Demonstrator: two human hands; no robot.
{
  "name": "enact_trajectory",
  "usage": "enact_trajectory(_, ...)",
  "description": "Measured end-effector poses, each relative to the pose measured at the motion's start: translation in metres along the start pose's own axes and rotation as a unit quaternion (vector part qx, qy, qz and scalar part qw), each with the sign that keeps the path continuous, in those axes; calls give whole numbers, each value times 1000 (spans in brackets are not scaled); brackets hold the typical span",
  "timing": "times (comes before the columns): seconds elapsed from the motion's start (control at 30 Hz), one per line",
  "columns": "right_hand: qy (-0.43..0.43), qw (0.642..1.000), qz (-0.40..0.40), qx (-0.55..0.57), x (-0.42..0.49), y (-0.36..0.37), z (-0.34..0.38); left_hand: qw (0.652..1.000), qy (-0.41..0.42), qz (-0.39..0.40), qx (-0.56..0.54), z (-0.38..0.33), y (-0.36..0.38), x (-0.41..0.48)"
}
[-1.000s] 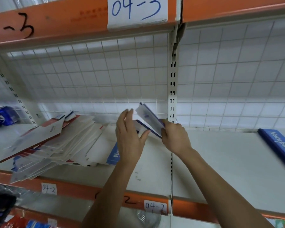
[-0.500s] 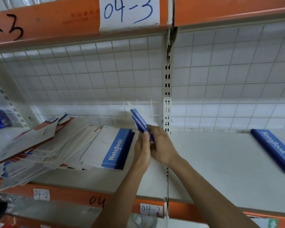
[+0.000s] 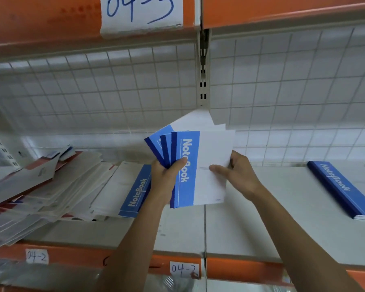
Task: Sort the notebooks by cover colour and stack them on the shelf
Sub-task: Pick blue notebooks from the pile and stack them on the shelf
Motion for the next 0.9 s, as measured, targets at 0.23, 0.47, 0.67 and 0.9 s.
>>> enact_trajectory(0.23, -49, 997, -39, 39, -16, 6, -21, 974, 180, -45, 130, -6, 6, -8)
enact_trajectory(0.47, -62, 993, -75, 61, -27, 23, -28, 984, 82, -56, 149, 32, 6, -29)
enact_trajectory(0.67, -44, 996, -75, 18, -27, 29, -40, 986, 35, -46, 158, 46, 6, -31)
enact_trajectory(0.9, -29, 992, -123, -30, -34, 12, -39, 984, -1, 13, 178, 57, 23, -37)
Point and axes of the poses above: each hand's wrist, its own x-axis towards the middle knuckle, its own y-axis out of the palm, z = x × y, the point moved 6 cm from there along x, towards the middle knuckle, and after that the axes turned 11 degrees about y, right-handed, at the moved point
